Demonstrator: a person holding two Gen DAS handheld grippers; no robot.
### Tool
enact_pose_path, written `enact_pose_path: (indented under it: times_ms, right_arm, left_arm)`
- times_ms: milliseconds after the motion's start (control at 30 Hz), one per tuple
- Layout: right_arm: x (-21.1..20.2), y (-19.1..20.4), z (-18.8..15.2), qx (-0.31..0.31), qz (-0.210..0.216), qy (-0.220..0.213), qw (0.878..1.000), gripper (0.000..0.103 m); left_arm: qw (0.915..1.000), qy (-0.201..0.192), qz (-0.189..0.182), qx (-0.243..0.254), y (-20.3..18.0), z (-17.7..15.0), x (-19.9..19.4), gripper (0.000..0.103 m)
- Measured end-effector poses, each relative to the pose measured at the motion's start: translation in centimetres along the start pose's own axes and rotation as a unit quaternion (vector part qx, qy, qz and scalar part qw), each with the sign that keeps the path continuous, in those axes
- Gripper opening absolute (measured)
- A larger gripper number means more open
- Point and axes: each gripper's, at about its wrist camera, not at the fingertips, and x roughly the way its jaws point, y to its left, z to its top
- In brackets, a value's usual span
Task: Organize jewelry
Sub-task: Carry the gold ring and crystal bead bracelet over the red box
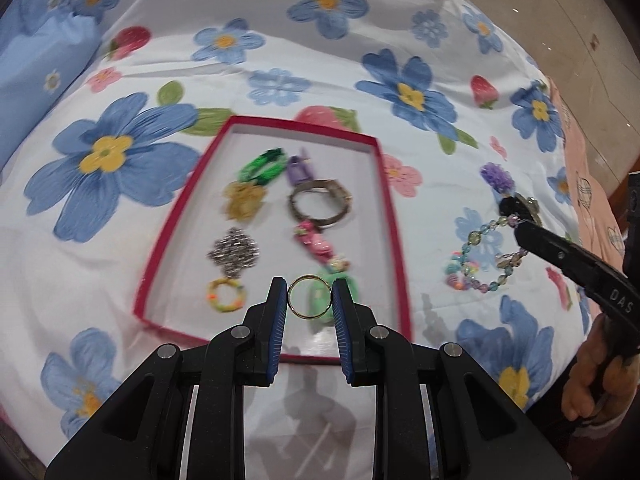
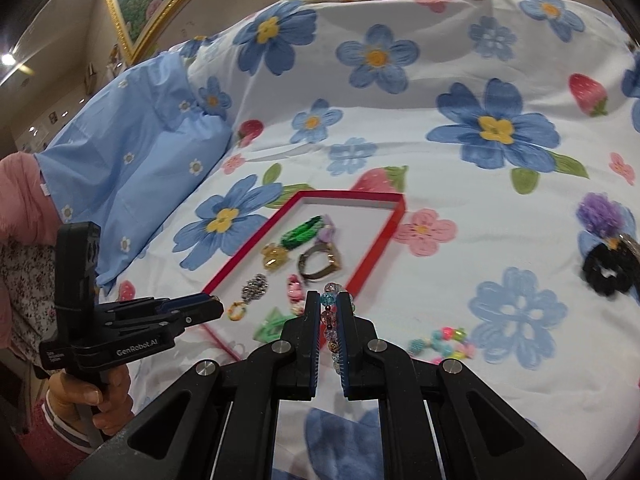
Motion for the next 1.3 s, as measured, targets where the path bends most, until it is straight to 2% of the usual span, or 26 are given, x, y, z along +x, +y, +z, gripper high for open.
enact_pose_path:
  times_ms: [367, 700, 900, 1300]
  right_arm:
    - [2.1, 3.4, 1.1, -0.027, 0.032, 0.006, 0.999, 0.007]
    - [5.0, 5.6, 0.7, -0.042, 0.056, 0.031, 0.997, 0.007]
    - [7.8, 5.4, -0.2, -0.024, 0.07, 0.063, 0.995, 0.007]
    - [11.9, 2.7, -1.8, -0.008, 0.03, 0.117, 0.993, 0.007]
  left_arm:
    - [0.9996, -0.005, 0.011, -0.025, 2.7, -0.1, -0.3, 0.021]
    - [0.9991, 0.003, 0.017, -0.039, 4.1, 0.2, 0.6, 0.021]
    - [0.9986, 0.019, 0.029, -0.04, 4.6, 0.2, 2.3, 0.021]
    - [0.9967, 0.062, 0.041, -0.034, 5.0, -0.5, 6.5, 0.021]
